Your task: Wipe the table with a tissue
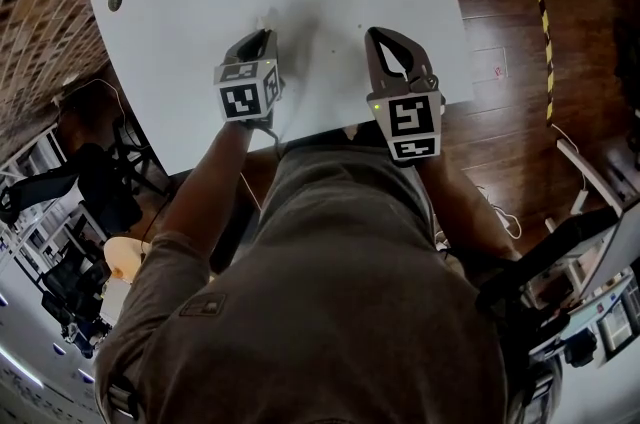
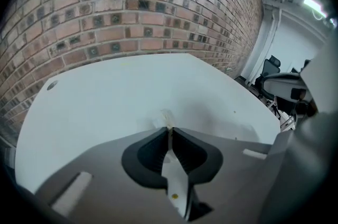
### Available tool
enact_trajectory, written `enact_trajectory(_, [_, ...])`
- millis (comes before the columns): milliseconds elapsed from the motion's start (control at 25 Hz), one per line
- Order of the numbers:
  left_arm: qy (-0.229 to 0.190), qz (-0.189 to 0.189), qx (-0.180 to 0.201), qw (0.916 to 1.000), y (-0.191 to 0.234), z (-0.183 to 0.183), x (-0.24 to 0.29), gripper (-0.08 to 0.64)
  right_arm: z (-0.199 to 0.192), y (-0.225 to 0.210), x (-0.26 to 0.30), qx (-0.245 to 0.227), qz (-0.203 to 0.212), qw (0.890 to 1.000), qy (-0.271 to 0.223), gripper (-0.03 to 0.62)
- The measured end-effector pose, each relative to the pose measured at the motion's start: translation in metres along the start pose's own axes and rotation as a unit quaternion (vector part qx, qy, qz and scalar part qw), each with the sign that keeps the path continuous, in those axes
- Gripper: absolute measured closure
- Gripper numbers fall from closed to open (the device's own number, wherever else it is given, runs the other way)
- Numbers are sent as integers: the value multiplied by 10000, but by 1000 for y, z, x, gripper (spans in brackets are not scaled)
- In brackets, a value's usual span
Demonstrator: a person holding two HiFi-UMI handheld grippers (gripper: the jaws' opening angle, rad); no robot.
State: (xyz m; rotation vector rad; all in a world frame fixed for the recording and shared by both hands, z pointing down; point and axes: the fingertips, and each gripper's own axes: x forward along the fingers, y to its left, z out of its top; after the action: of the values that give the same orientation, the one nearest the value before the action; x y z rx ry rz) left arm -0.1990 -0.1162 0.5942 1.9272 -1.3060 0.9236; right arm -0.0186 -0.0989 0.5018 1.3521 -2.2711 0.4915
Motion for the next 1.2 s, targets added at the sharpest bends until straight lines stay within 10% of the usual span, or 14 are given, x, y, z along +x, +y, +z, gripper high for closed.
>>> enact_trajectory(720, [2, 549, -596, 9967, 69, -48, -36, 531, 11, 43, 18, -386, 428, 9983, 6, 578])
enact_trajectory(1200, [-46, 274, -689, 9972, 55, -60, -43, 531, 18, 58, 7, -461, 371, 9982, -83, 578])
